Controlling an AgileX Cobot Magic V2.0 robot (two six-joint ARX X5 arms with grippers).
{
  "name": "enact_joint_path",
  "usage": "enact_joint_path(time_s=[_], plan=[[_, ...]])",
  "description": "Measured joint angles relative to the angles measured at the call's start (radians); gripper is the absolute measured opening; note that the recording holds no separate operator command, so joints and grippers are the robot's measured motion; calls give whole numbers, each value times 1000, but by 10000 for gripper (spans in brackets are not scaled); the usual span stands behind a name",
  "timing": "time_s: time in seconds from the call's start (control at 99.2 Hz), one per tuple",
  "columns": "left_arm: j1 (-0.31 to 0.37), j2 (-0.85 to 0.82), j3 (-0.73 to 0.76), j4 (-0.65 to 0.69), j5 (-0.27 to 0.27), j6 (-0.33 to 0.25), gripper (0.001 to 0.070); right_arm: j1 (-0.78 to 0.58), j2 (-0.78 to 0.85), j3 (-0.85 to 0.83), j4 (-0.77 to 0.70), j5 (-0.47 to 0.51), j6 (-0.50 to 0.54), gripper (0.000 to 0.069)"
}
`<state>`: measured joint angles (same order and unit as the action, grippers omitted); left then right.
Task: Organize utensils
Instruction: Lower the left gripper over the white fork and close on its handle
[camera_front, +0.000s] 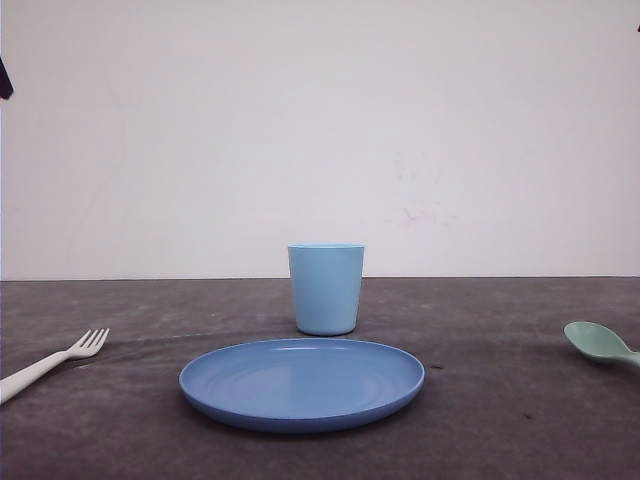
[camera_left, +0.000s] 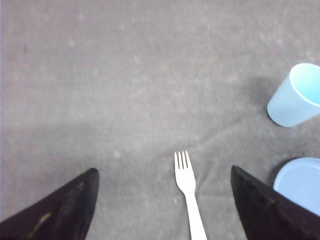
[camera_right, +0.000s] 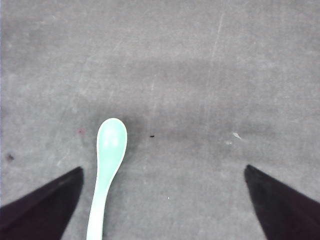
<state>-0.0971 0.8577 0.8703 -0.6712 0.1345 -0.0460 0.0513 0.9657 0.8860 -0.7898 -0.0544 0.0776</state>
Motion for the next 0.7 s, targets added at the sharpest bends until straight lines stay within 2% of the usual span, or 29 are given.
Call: enact_joint_path(time_s=[0.232,0.696], plan=[[-47,117,0,-69,19,-37,521,0,0,0,0,0,0,678],[-167,416,0,-5,16,-75,515,0,0,0,0,0,0,678]])
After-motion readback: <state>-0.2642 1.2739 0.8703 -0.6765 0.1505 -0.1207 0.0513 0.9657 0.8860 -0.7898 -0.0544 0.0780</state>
